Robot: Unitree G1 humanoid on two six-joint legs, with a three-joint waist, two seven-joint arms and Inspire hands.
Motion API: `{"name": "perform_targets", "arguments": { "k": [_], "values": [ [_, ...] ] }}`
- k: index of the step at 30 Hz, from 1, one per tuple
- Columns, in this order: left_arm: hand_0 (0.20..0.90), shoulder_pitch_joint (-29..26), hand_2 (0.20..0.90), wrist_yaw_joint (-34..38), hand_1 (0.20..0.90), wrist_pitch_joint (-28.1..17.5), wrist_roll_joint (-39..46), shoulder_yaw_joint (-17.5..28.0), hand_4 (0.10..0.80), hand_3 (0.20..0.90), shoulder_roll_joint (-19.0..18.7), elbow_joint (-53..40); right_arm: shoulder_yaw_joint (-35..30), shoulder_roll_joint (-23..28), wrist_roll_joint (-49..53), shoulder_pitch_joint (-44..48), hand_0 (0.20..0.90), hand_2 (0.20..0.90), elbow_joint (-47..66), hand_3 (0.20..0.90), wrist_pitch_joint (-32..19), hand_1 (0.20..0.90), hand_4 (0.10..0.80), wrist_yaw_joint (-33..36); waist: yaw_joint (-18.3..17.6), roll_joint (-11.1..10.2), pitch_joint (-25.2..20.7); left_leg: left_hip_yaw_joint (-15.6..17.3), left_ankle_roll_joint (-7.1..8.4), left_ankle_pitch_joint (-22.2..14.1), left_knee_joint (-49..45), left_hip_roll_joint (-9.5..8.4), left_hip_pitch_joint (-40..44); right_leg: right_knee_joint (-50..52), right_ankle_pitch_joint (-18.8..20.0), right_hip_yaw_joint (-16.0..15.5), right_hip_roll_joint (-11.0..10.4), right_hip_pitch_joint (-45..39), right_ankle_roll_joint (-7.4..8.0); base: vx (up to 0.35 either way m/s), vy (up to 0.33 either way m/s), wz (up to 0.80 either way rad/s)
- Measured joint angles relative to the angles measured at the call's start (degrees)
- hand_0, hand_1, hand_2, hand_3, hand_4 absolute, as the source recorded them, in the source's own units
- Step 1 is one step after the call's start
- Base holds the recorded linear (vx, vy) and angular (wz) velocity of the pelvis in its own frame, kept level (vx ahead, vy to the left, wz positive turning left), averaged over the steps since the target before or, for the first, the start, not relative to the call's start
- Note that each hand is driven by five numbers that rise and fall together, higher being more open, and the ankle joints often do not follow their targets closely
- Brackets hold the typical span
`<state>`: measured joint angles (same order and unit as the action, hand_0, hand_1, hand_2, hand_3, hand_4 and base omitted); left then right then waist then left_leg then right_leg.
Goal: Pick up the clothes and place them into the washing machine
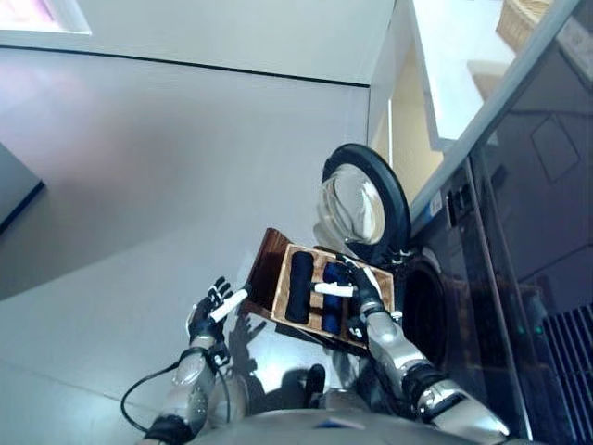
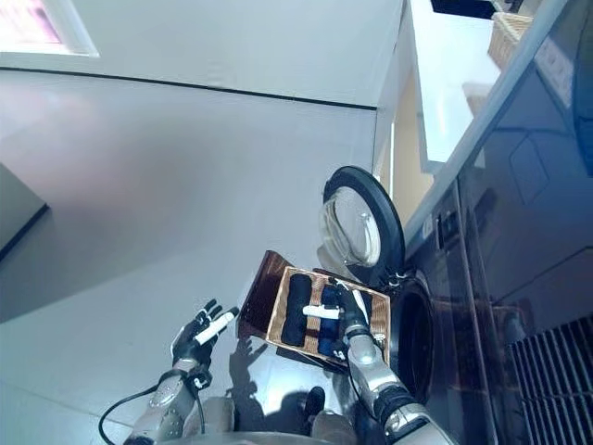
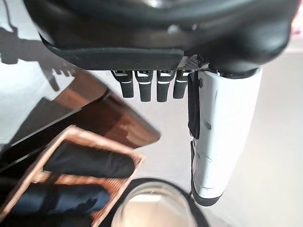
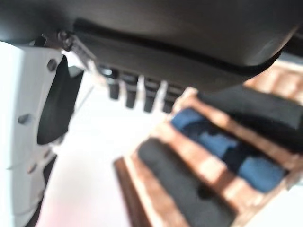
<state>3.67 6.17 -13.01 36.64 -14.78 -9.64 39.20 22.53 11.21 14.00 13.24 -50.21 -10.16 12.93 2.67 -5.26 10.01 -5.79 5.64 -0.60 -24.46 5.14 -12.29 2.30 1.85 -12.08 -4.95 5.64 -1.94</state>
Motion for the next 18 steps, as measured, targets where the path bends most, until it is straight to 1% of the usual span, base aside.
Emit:
{"name": "perform_targets", "arguments": {
  "k": [1, 2, 3, 4, 5, 6, 7, 8, 9, 10, 11, 12, 14, 15, 16, 18],
  "values": [
    [0.9, -0.1, 0.9, 0.1, 0.9, 0.0, 0.0, 0.0, 0.8, 0.9, 0.1, 0.1, 0.1, -0.1, 0.0, 0.3, 0.9, 0.9, 0.0, 0.9, 0.0, 0.9, 0.8, 0.6, 0.1, -0.4, 0.4, 0.0, 0.11, -0.8, 3.1, 0.06, 0.2, -0.6, -0.1, 1.3, 0.1, 0.2, -0.02, 0.242, 0.153, -0.4],
    [0.9, -0.3, 0.9, 0.2, 0.9, 0.0, 0.0, 0.0, 0.8, 0.9, 0.2, 0.3, 0.4, -0.1, 0.0, 0.4, 0.9, 0.9, 0.2, 0.9, -0.2, 0.9, 0.8, 1.1, 0.0, -0.8, 0.9, 1.0, 0.17, -0.6, 8.2, -0.58, 0.9, -2.2, -0.3, 2.1, 0.0, 0.1, 0.27, 0.303, 0.212, -0.44],
    [0.9, -1.0, 0.9, 0.2, 0.9, 0.0, 0.0, 0.0, 0.8, 0.9, 1.5, 1.0, 0.7, 1.4, 0.0, 0.7, 0.9, 0.9, 0.1, 0.9, -0.3, 0.9, 0.8, 1.4, 0.4, 1.4, 1.1, 0.7, -0.38, 0.3, 17.0, 1.52, 1.7, -2.5, -1.2, 2.9, 3.2, 0.2, 1.16, 0.217, 0.14, -0.58],
    [0.9, -0.9, 0.9, 0.3, 0.9, -0.2, 0.0, 0.0, 0.8, 0.9, 2.7, 0.2, 0.4, 3.0, 0.0, 1.0, 0.9, 0.9, 0.0, 0.9, -0.3, 0.9, 0.8, 1.6, 1.1, 5.0, 1.5, 0.8, 1.54, 0.2, 21.0, 4.78, 3.0, 4.9, -2.7, 2.3, 5.6, 1.0, -0.06, 0.263, 0.202, -0.59],
    [0.9, -1.6, 0.9, 0.2, 0.9, -0.1, 0.0, -0.5, 0.8, 0.9, 3.3, 0.9, -0.2, 4.2, 0.0, 1.1, 0.9, 0.9, -0.5, 0.9, 0.0, 0.9, 0.8, 2.1, 1.5, 7.4, 1.8, 0.9, 1.39, 1.3, 22.2, 6.76, 3.8, 4.2, -4.9, 3.8, 7.4, -0.8, -0.16, 0.174, 0.165, -0.74],
    [0.9, -2.1, 0.9, 0.3, 0.9, 0.2, 0.0, -0.8, 0.8, 0.9, 3.0, 1.7, -0.8, 4.1, 0.1, 1.3, 0.9, 0.9, -0.7, 0.9, 0.3, 0.9, 0.8, 2.3, 2.9, 7.5, 2.5, 1.2, 0.88, 4.1, 23.3, 6.53, 5.0, 4.2, -4.4, 5.7, 7.4, -0.7, 0.18, 0.173, 0.166, -0.81],
    [0.9, -1.5, 0.9, 0.5, 0.9, 0.1, 0.0, -0.9, 0.8, 0.9, 2.6, 1.7, -0.7, 4.1, 0.0, 1.3, 0.9, 0.9, -0.4, 0.9, 0.0, 0.9, 0.8, 2.2, 3.0, 7.3, 2.7, 2.7, 0.22, 5.7, 23.6, 5.82, 5.9, 4.7, -4.1, 6.2, 6.5, -0.1, 1.19, 0.166, 0.236, -0.81],
    [0.9, -1.3, 0.9, 0.7, 0.9, 0.2, 0.0, -0.9, 0.8, 0.9, 2.3, 1.8, -0.5, 4.1, 0.0, 1.3, 0.9, 0.9, -0.2, 0.9, 0.0, 0.9, 0.8, 2.1, 2.9, 7.3, 2.7, 3.8, -0.51, 5.5, 23.6, 4.91, 6.0, 4.4, -3.7, 6.5, 5.5, -0.2, 2.11, 0.118, 0.174, -0.5],
    [0.9, -1.6, 0.9, 0.8, 0.9, 0.2, 0.0, -0.9, 0.8, 0.9, 1.9, 1.9, -0.6, 4.0, 0.0, 1.2, 0.9, 0.9, -0.3, 0.9, 0.1, 0.9, 0.8, 2.1, 2.2, 7.4, 2.7, 4.7, -1.29, 5.3, 23.3, 3.55, 6.0, 3.5, -3.4, 6.8, 4.0, -0.4, 2.72, 0.215, 0.316, -0.19],
    [0.9, -2.1, 0.9, 1.0, 0.9, 0.0, 0.0, -0.8, 0.8, 0.9, 1.9, 1.8, -0.6, 3.8, 0.0, 1.1, 0.9, 0.9, -0.3, 0.9, 0.1, 0.9, 0.8, 2.1, 1.5, 7.6, 2.7, 5.3, -2.47, 5.0, 23.2, 2.11, 6.3, 2.8, -2.8, 7.1, 2.5, -1.1, 3.7, 0.109, 0.195, -0.04],
    [0.9, -2.4, 0.9, 1.0, 0.9, 0.0, 0.0, -0.8, 0.8, 0.9, 1.8, 1.9, -0.6, 3.8, 0.0, 1.1, 0.9, 0.9, -0.4, 0.9, 0.1, 0.9, 0.8, 2.1, 1.3, 7.6, 2.7, 5.4, -2.64, 4.9, 22.9, 1.78, 6.2, 2.4, -2.6, 7.2, 2.2, -1.4, 4.05, 0.107, 0.246, -0.1],
    [0.9, -4.5, 0.9, 1.4, 0.9, -0.3, 0.0, -0.9, 0.8, 0.9, 1.4, 1.7, -0.6, 3.2, 0.1, 1.9, 0.9, 0.9, -1.2, 0.9, 0.2, 0.9, 0.8, 2.2, 1.6, 7.6, 2.6, 6.9, -4.28, 3.9, 22.4, 0.31, 6.1, 1.7, -2.2, 8.3, 0.6, -1.4, 5.29, 0.018, 0.152, -0.18],
    [0.9, -6.9, 0.9, 1.5, 0.9, -1.1, 0.0, -0.6, 0.8, 0.9, 0.5, 1.4, -0.4, 2.5, 0.0, 3.4, 0.9, 0.9, -1.1, 0.9, 0.2, 0.9, 0.8, 2.0, 1.9, 7.4, 2.6, 8.1, -5.37, 3.5, 22.3, -0.92, 5.7, 0.7, -1.6, 8.9, -0.9, -1.1, 6.42, 0.056, 0.15, -0.21],
    [0.9, -8.0, 0.9, 1.7, 0.9, -1.4, 0.0, 0.2, 0.8, 0.9, 0.2, 1.4, -0.4, 1.8, 0.0, 4.3, 0.9, 0.9, -1.5, 0.9, 0.1, 0.9, 0.8, 2.0, 2.4, 7.3, 2.6, 8.9, -5.82, 3.2, 22.1, -1.42, 5.7, 0.3, -1.4, 9.2, -1.5, -1.1, 6.65, 0.068, 0.118, -0.2],
    [0.9, -8.8, 0.9, 2.1, 0.9, -1.5, 0.1, 0.9, 0.8, 0.9, 0.0, 1.4, -0.4, 0.8, 0.0, 5.9, 0.9, 0.9, -3.2, 0.9, 0.2, 0.9, 0.8, 2.0, 2.9, 7.3, 2.5, 9.6, -6.12, 2.5, 21.5, -1.7, 5.6, -0.2, -1.2, 9.7, -1.8, -1.1, 7.02, 0.035, 0.065, -0.21],
    [0.9, -9.5, 0.9, 2.6, 0.9, -2.5, 0.1, 1.3, 0.8, 0.9, -0.2, 1.4, -0.1, 0.2, 0.1, 7.5, 0.9, 0.9, -4.1, 0.9, 0.2, 0.9, 0.8, 2.0, 3.2, 7.3, 2.3, 10.3, -6.48, 2.2, 21.5, -1.99, 5.5, -1.1, -0.8, 9.8, -2.3, -1.2, 7.55, 0.008, 0.041, -0.12]
  ]
}}
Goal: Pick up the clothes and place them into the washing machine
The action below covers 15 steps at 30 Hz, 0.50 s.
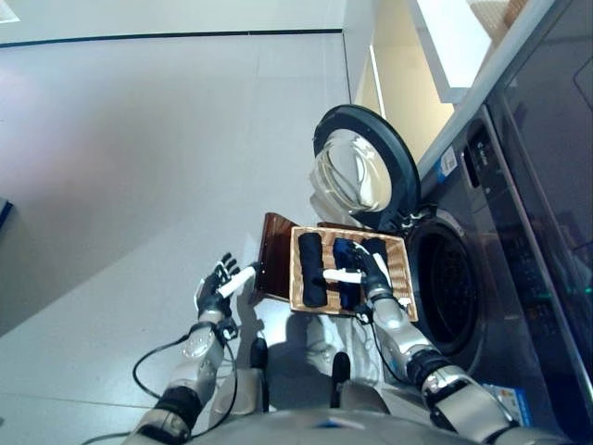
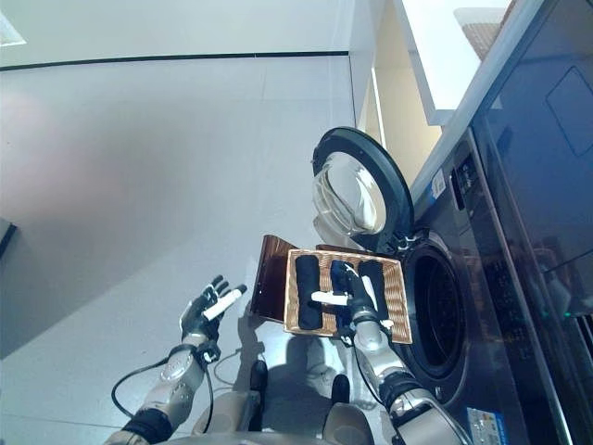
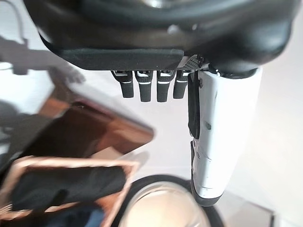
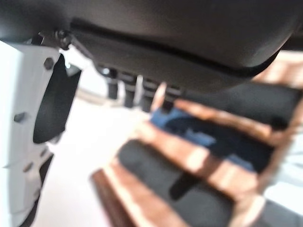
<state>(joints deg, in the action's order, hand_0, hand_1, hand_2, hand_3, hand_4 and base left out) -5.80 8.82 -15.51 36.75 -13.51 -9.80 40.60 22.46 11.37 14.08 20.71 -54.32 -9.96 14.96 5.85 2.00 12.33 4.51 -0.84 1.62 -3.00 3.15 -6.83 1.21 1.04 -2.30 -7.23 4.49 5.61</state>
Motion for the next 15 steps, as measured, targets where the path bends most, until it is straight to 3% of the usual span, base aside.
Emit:
{"name": "perform_targets", "arguments": {
  "k": [13, 15],
  "values": [
    [0.9, 2.6, 0.9, 0.4, 0.9, 0.1, 0.3, -0.1, 0.8, 0.9, 0.2, 0.3, 0.0, -0.9, 0.0, 1.7, 0.9, 0.9, -0.7, 0.9, 0.0, 0.9, 0.8, -0.1, 0.1, -4.1, -3.1, -0.1, -0.66, -0.9, 0.2, -1.57, -0.7, -2.1, 0.9, -0.6, -1.3, -0.4, 1.32, 0.05, 0.053, 0.01],
    [0.9, 2.5, 0.9, 0.2, 0.9, 0.1, 0.2, -0.4, 0.8, 0.9, 0.3, 0.4, -0.7, -0.8, 0.6, 1.6, 0.9, 0.9, -1.0, 0.9, 0.0, 0.9, 0.8, 0.0, -0.5, -4.1, -3.3, 0.0, -1.47, -1.4, 0.0, -2.82, -0.1, 1.4, 0.0, -0.8, -1.9, 0.3, 1.92, 0.075, 0.195, 0.09]
  ]
}}
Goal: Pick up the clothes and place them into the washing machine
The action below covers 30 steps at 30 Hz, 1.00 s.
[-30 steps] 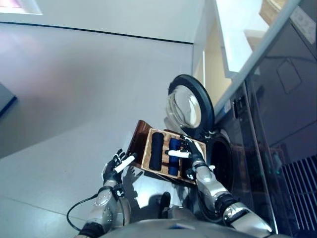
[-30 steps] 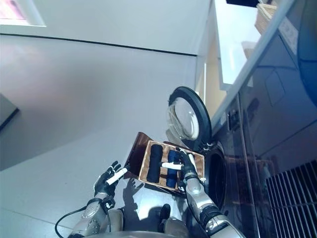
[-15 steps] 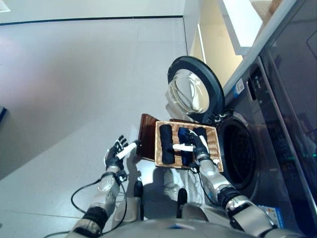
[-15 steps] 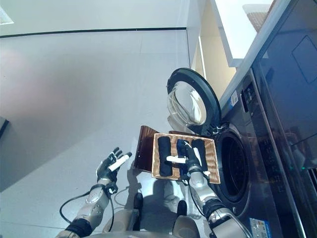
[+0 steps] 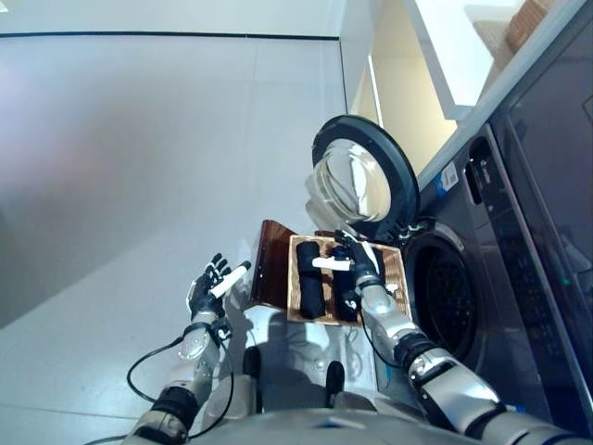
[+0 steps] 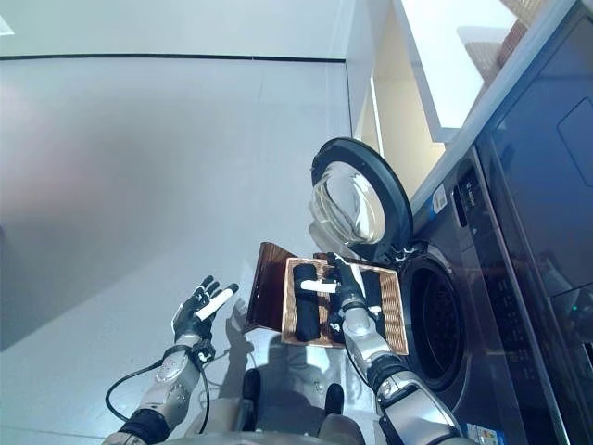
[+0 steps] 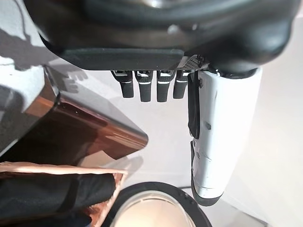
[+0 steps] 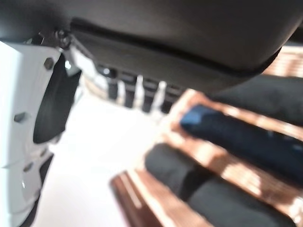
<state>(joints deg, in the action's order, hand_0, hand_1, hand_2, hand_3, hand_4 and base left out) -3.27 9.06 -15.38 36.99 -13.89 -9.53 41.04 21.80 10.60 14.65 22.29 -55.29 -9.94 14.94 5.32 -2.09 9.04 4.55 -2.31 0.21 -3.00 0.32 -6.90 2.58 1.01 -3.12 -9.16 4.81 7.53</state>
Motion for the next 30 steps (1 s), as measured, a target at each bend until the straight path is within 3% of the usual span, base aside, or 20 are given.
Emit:
{"name": "perform_targets", "arguments": {
  "k": [5, 6, 9, 10, 13, 15, 16, 18, 19, 22, 26, 30],
  "values": [
    [0.9, -0.2, 0.9, -0.4, 0.9, 0.0, 0.0, -0.5, 0.8, 0.9, -0.8, 0.9, 0.2, -0.8, 1.1, -0.5, 0.9, 0.9, -0.5, 0.9, 0.0, 0.9, 0.8, 0.0, -2.0, 0.7, 0.2, -0.1, -2.17, -1.6, -1.7, 0.0, 1.7, 16.4, -0.2, -0.4, -1.5, 5.9, -0.85, 0.065, 0.132, 0.02],
    [0.9, -0.4, 0.9, -0.5, 0.9, 0.0, 0.0, -0.5, 0.8, 0.9, -0.8, 1.3, 0.3, -0.8, 1.7, -0.6, 0.9, 0.9, -0.5, 0.9, 0.0, 0.9, 0.8, -0.1, -2.6, 1.1, 0.4, -0.3, -2.8, -1.7, -2.0, -0.1, 2.0, 18.0, 0.2, -1.1, -1.9, 6.8, -2.09, 0.141, -0.025, 0.05],
    [0.9, -0.5, 0.9, -0.4, 0.9, 0.0, 0.0, -0.3, 0.8, 0.9, -1.5, 2.1, 0.3, -0.9, 1.7, -0.5, 0.9, 0.9, -0.5, 0.9, 0.0, 0.9, 0.8, -0.2, -2.9, 1.3, 0.6, -0.3, -3.2, -1.5, -1.0, -0.72, 2.1, 16.9, 0.0, -1.7, -4.2, 7.7, -2.01, 0.182, -0.095, 0.04],
    [0.9, -0.5, 0.9, -0.3, 0.9, 0.0, 0.0, -0.3, 0.8, 0.9, -2.0, 2.5, 0.2, -1.1, 1.7, -0.3, 0.9, 0.9, -0.5, 0.9, 0.0, 0.9, 0.8, -0.2, -2.9, 1.3, 0.8, -0.7, -3.27, -1.5, -0.6, -0.94, 1.9, 14.1, -0.1, -1.7, -4.9, 7.9, -1.08, 0.204, -0.11, -0.02],
    [0.9, -0.4, 0.9, -0.3, 0.9, 0.0, 0.1, 0.1, 0.8, 0.9, -2.8, 3.5, 0.2, -1.2, 1.8, -0.2, 0.9, 0.9, -1.3, 0.9, 0.1, 0.9, 0.8, -0.2, -3.6, 0.5, 1.5, -2.9, -3.08, 0.1, 0.2, -2.37, 1.5, 2.3, 2.4, -1.6, -6.4, 6.4, 3.76, 0.155, -0.094, 0.15],
    [0.9, -0.5, 0.9, -0.3, 0.9, 0.0, 0.2, 0.1, 0.8, 0.9, -3.4, 3.4, 0.2, -1.7, 1.8, -0.2, 0.9, 0.9, -1.9, 0.9, 0.1, 0.9, 0.8, -0.1, -4.2, -1.8, 1.8, -3.5, -2.28, 0.5, 0.3, -3.86, 1.5, 0.3, 2.7, -1.7, -7.2, 5.3, 3.84, 0.096, -0.101, 0.42],
    [0.9, -0.5, 0.9, -0.3, 0.9, 0.0, 0.2, 0.1, 0.8, 0.9, -4.2, 3.6, 0.2, -2.3, 1.8, 0.0, 0.9, 0.9, -1.9, 0.9, 0.1, 0.9, 0.8, -0.1, -4.4, -3.4, 2.2, -4.2, -1.53, 0.5, 0.1, -4.71, 1.4, -0.6, 5.5, -1.1, -7.2, 4.5, 3.51, 0.054, -0.119, 0.49],
    [0.9, -0.2, 0.9, -0.3, 0.9, 0.0, 0.8, -0.3, 0.8, 0.9, -2.9, 3.7, 0.1, -2.1, 1.8, 0.0, 0.9, 0.9, -1.8, 0.9, 0.1, 0.9, 0.8, 0.0, -4.5, -2.5, 2.7, -5.0, 0.39, 0.6, 0.0, -2.92, 0.8, -1.0, 5.9, -1.9, -5.1, 4.6, 2.5, 0.032, -0.138, 0.16],
    [0.9, 0.1, 0.9, -0.3, 0.9, 0.0, 1.0, -0.4, 0.8, 0.9, -1.8, 3.7, 0.2, -2.3, 1.7, 0.0, 0.9, 0.9, -1.7, 0.9, 0.1, 0.9, 0.8, -0.1, -4.3, -2.4, 2.9, -5.1, 1.41, 0.6, 0.2, -0.9, 0.3, -2.8, 6.9, -2.7, -3.4, 4.3, 1.21, 0.037, -0.131, -0.17],
    [0.9, 0.5, 0.9, -0.3, 0.9, 0.1, 1.3, -0.3, 0.8, 0.9, 0.0, 3.8, 0.2, -1.9, 1.7, 0.1, 0.9, 0.9, -1.7, 0.9, 0.1, 0.9, 0.8, 0.0, -4.5, -2.3, 3.0, -5.3, 2.62, 0.0, 0.3, 0.92, 0.5, -4.7, 7.6, -3.0, -1.0, 3.4, -0.08, 0.067, -0.122, -0.12],
    [0.9, -1.4, 0.9, -0.3, 0.9, 0.1, 1.5, -0.5, 0.8, 0.9, 2.0, 3.8, 0.0, 0.2, 1.7, 0.2, 0.9, 0.9, -1.7, 0.9, 0.1, 0.9, 0.8, 0.2, -4.7, -2.3, 3.1, -6.4, 3.66, 0.1, 1.3, 2.48, 0.6, -5.1, 7.0, -4.2, 0.3, 3.0, -1.12, 0.05, -0.106, 0.07],
    [0.9, -3.1, 0.9, -0.3, 0.9, 0.0, 1.5, -0.7, 0.8, 0.9, 1.8, 3.8, 0.0, 0.4, 1.7, 0.2, 0.9, 0.9, -1.7, 0.9, 0.0, 0.9, 0.8, 0.3, -4.6, -1.7, 3.4, -8.0, 3.96, 0.3, 1.7, 2.92, 0.5, -4.9, 6.3, -5.5, 0.6, 2.5, -1.19, 0.034, -0.087, 0.2]
  ]
}}
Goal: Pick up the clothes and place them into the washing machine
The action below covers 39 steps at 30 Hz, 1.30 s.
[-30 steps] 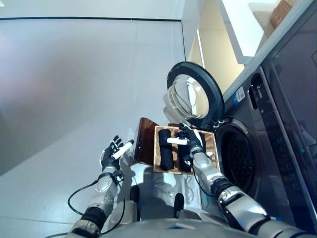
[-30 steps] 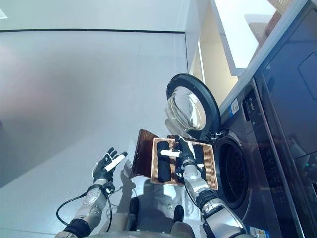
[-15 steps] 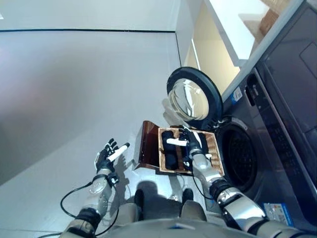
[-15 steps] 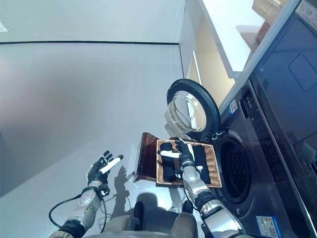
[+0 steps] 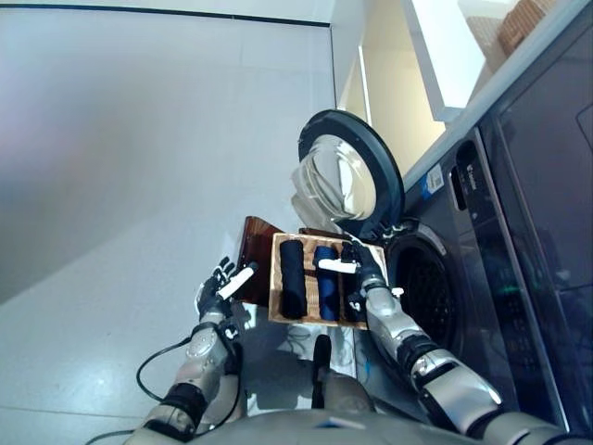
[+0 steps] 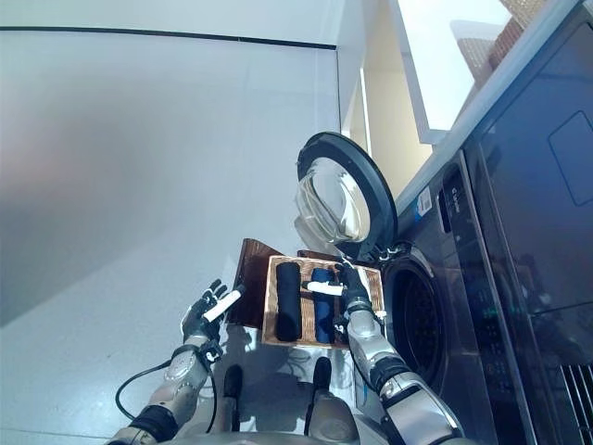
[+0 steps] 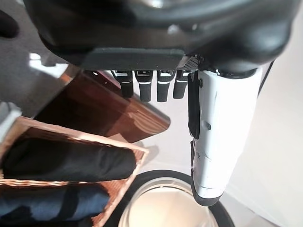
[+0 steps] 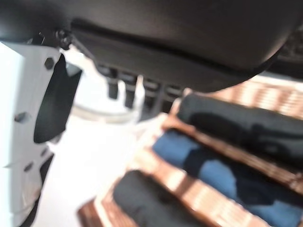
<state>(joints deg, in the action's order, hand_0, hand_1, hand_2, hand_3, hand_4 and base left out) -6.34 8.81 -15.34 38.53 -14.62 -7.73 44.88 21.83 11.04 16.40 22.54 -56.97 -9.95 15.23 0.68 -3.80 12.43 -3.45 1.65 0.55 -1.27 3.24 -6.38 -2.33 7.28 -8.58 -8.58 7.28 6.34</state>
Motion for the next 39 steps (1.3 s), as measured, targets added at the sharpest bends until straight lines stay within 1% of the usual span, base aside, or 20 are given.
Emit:
{"name": "perform_targets", "arguments": {
  "k": [6, 12, 15, 16, 18, 19, 21, 23, 24, 25, 26, 27, 28, 29, 30, 31, 32, 34, 36, 39],
  "values": [
    [0.9, 0.0, 0.9, 0.0, 0.9, 0.0, -0.1, 0.0, 0.8, 0.9, -0.1, 0.0, -0.1, -0.1, 1.0, -0.2, 0.9, 0.9, 0.0, 0.9, 0.0, 0.9, 0.8, -0.1, -0.1, 2.8, 1.5, -1.9, 0.25, 0.6, 0.6, 0.03, 0.0, 0.3, -0.8, -1.8, -0.1, -0.9, 0.01, 0.039, -0.097, 0.19],
    [0.9, 0.4, 0.9, -0.1, 0.9, 0.0, -0.1, 0.0, 0.8, 0.9, 0.0, 0.0, -0.1, -0.1, 1.1, -0.8, 0.9, 0.9, -0.1, 0.9, 0.0, 0.9, 0.8, -0.1, -1.1, 3.6, 1.9, -3.2, 0.81, 1.0, 0.2, 0.79, 0.5, 0.7, -2.3, -3.2, 1.0, -3.0, -0.32, 0.071, -0.175, 0.21],
    [0.9, 0.7, 0.9, -0.1, 0.9, 0.0, 0.0, 0.1, 0.8, 0.9, -0.4, 0.1, -0.1, -0.4, 1.1, -0.7, 0.9, 0.9, -0.2, 0.9, -0.1, 0.9, 0.8, -0.1, -1.0, 3.6, 2.0, -2.8, 2.69, 0.6, -3.6, 1.91, 0.2, 3.7, -5.4, -3.2, 2.5, -3.5, -1.57, 0.092, -0.187, 0.15],
    [0.9, 0.5, 0.9, -0.1, 0.9, 0.0, 0.1, 0.0, 0.8, 0.9, -0.8, 0.4, -0.1, -0.6, 1.1, -0.6, 0.9, 0.9, -0.3, 0.9, -0.1, 0.9, 0.8, -0.1, -0.4, 3.2, 2.1, -2.9, 3.07, 0.6, -6.4, 1.67, -0.6, 5.1, -6.7, -2.1, 2.0, -2.9, -2.05, 0.103, -0.072, -0.02],
    [0.9, 0.2, 0.9, -0.2, 0.9, 0.1, 0.6, -0.2, 0.8, 0.9, -1.1, 0.9, -0.1, -0.8, 1.1, -0.3, 0.9, 0.9, -0.7, 0.9, -0.2, 0.9, 0.8, 0.0, 1.2, 1.7, 2.6, -2.2, 5.45, 3.0, -13.7, 0.84, -3.5, 6.6, -7.5, -1.3, 0.8, -3.3, -2.99, 0.193, 0.037, -0.22],
    [0.9, 0.6, 0.9, -0.2, 0.9, 0.1, 0.6, -0.3, 0.8, 0.9, -0.8, 1.1, -0.1, -0.6, 1.1, -0.3, 0.9, 0.9, -0.7, 0.9, -0.3, 0.9, 0.8, 0.0, 1.8, 1.9, 2.5, -1.6, 5.09, 4.2, -15.1, 0.88, -3.6, 6.7, -7.3, -1.4, 0.5, -3.7, -3.44, 0.206, 0.072, -0.27],
    [0.9, 0.1, 0.9, -0.2, 0.9, 0.2, 0.6, -0.3, 0.8, 0.9, -0.8, 1.6, -0.1, -0.6, 1.1, -0.2, 0.9, 0.9, -0.7, 0.9, -0.3, 0.9, 0.8, 0.2, 1.4, 1.7, 2.5, -1.2, 4.8, 4.1, -14.9, 1.68, -4.9, 6.1, -7.7, -1.6, 0.5, -3.8, -4.07, 0.216, 0.128, -0.12],
    [0.9, -0.5, 0.9, -0.2, 0.9, 0.2, 0.6, -0.9, 0.8, 0.9, -0.6, 2.3, 0.0, -0.1, 1.1, -0.3, 0.9, 0.9, -0.8, 0.9, -0.2, 0.9, 0.8, 0.8, 1.4, 1.9, 2.5, -0.4, 4.54, 3.9, -9.5, 4.64, -5.5, 6.0, -7.6, 0.1, 0.7, -2.7, -4.38, 0.244, 0.169, -0.13],
    [0.9, -0.8, 0.9, -0.2, 0.9, 0.2, 0.6, -2.0, 0.8, 0.9, -0.5, 3.0, -0.2, 0.1, 1.2, -0.4, 0.9, 0.9, -1.4, 0.9, -0.1, 0.9, 0.8, 1.2, 1.4, 1.8, 2.5, -0.1, 4.78, 4.2, -6.6, 5.97, -5.4, 5.9, -7.6, 0.4, 0.7, -2.6, -4.38, 0.211, 0.164, -0.06],
    [0.9, -0.7, 0.9, -0.2, 0.9, 0.6, 0.6, -2.8, 0.8, 0.9, -0.4, 3.0, -0.6, 0.6, 1.2, -0.4, 0.9, 0.9, -2.1, 0.9, 0.0, 0.9, 0.8, 1.3, 1.4, 2.0, 2.5, 0.0, 5.41, 4.5, -3.9, 6.51, -4.8, 5.8, -7.5, 1.2, 0.7, -2.5, -4.19, 0.143, 0.119, -0.11],
    [0.9, -0.6, 0.9, -0.2, 0.9, 0.6, 0.6, -3.4, 0.8, 0.9, -0.3, 3.0, -1.1, 1.0, 1.2, -0.4, 0.9, 0.9, -2.3, 0.9, 0.0, 0.9, 0.8, 1.3, 1.5, 2.1, 2.4, 0.0, 5.4, 4.6, -2.8, 6.81, -4.4, 6.1, -7.5, 1.8, 0.7, -2.3, -4.08, 0.174, 0.2, -0.36],
    [0.9, 0.0, 0.9, -0.1, 0.9, 0.6, 0.6, -3.8, 0.8, 0.9, 0.4, 3.0, -1.3, 1.8, 1.2, -0.4, 0.9, 0.9, -2.3, 0.9, 0.0, 0.9, 0.8, 1.4, 1.9, 3.4, 2.0, 0.1, 5.24, 4.4, -2.3, 7.25, -3.7, 6.1, -7.3, 3.1, 0.9, -1.7, -2.99, 0.127, 0.215, -0.79],
    [0.9, 1.2, 0.9, -0.1, 0.9, 1.2, 0.6, -4.1, 0.8, 0.9, 1.8, 2.9, -1.7, 3.2, 1.1, -0.3, 0.9, 0.9, -2.2, 0.9, -0.1, 0.9, 0.8, 1.3, 1.8, 6.6, 0.7, 0.9, 3.11, 3.0, -2.0, 7.27, -1.5, 4.9, -6.0, 4.0, 1.5, -1.4, -1.02, 0.15, 0.304, -0.96],
    [0.9, 1.2, 0.9, -0.2, 0.9, 1.4, 0.6, -4.0, 0.8, 0.9, 2.2, 2.8, -1.7, 3.1, 1.2, -0.4, 0.9, 0.9, -2.3, 0.9, -0.2, 0.9, 0.8, 1.7, 1.6, 6.7, 0.5, 3.2, 3.84, 2.6, -0.7, 6.89, -0.7, 3.6, -5.1, 4.3, 0.7, -1.8, 0.05, 0.081, 0.245, -0.69],
    [0.9, 0.9, 0.9, -0.1, 0.9, 1.4, 0.6, -3.9, 0.8, 0.9, 1.8, 2.9, -1.7, 3.0, 1.1, -0.6, 0.9, 0.9, -2.3, 0.9, -0.2, 0.9, 0.8, 1.9, 1.3, 6.1, 0.5, 4.0, 3.29, 2.7, -0.7, 5.89, -0.9, 2.7, -4.5, 4.7, -0.5, -1.9, 0.63, 0.102, 0.254, -0.22],
    [0.9, -0.3, 0.9, -0.1, 0.9, 1.3, 0.6, -4.1, 0.8, 0.9, 1.2, 2.9, -1.8, 2.8, 1.1, -0.9, 0.9, 0.9, -2.5, 0.9, -0.1, 0.9, 0.8, 2.2, 1.4, 5.2, 0.7, 5.1, 2.5, 2.7, -0.8, 3.95, -1.1, 2.1, -3.9, 4.9, -2.5, -1.8, 0.76, 0.079, 0.166, 0.0],
    [0.9, -0.9, 0.9, -0.1, 0.9, 1.3, 0.6, -4.1, 0.8, 0.9, 0.9, 2.9, -1.9, 2.6, 1.2, -1.2, 0.9, 0.9, -2.6, 0.9, 0.0, 0.9, 0.8, 2.2, 1.5, 4.9, 0.6, 5.4, 1.91, 2.4, -0.8, 2.58, -1.1, 1.7, -3.1, 5.0, -3.7, -1.8, 0.85, 0.029, 0.239, -0.02],
    [0.9, -2.2, 0.9, 0.0, 0.9, 1.1, 0.6, -3.9, 0.8, 0.9, -0.3, 2.7, -2.3, 1.1, 1.4, -1.1, 0.9, 0.9, -2.6, 0.9, 0.0, 0.9, 0.8, 2.2, 1.7, 4.8, 0.6, 6.5, 0.5, 1.1, -2.1, 0.21, -1.2, 0.5, -1.3, 5.6, -6.0, -2.3, 2.96, -0.028, 0.221, -0.11],
    [0.9, -3.6, 0.9, 0.1, 0.9, 0.7, 0.6, -3.4, 0.8, 0.9, -1.7, 2.4, -2.2, -0.5, 1.4, 0.0, 0.9, 0.9, -2.3, 0.9, -0.1, 0.9, 0.8, 2.1, 2.2, 4.8, 0.6, 7.8, -0.27, -0.1, -3.1, -0.49, -2.1, -0.3, -0.5, 6.2, -7.0, -1.8, 4.0, -0.035, 0.131, -0.16],
    [0.9, -5.2, 0.9, 0.5, 0.9, -0.4, 0.6, -1.6, 0.8, 0.9, -2.3, 2.4, -2.2, -2.1, 1.4, 1.4, 0.9, 0.9, -2.5, 0.9, -0.1, 0.9, 0.8, 2.2, 3.3, 4.3, 0.6, 8.3, -0.56, -1.1, -4.6, -1.23, -4.3, 0.5, -0.2, 6.1, -7.4, 0.4, 3.67, -0.029, 0.102, -0.07]
  ]
}}
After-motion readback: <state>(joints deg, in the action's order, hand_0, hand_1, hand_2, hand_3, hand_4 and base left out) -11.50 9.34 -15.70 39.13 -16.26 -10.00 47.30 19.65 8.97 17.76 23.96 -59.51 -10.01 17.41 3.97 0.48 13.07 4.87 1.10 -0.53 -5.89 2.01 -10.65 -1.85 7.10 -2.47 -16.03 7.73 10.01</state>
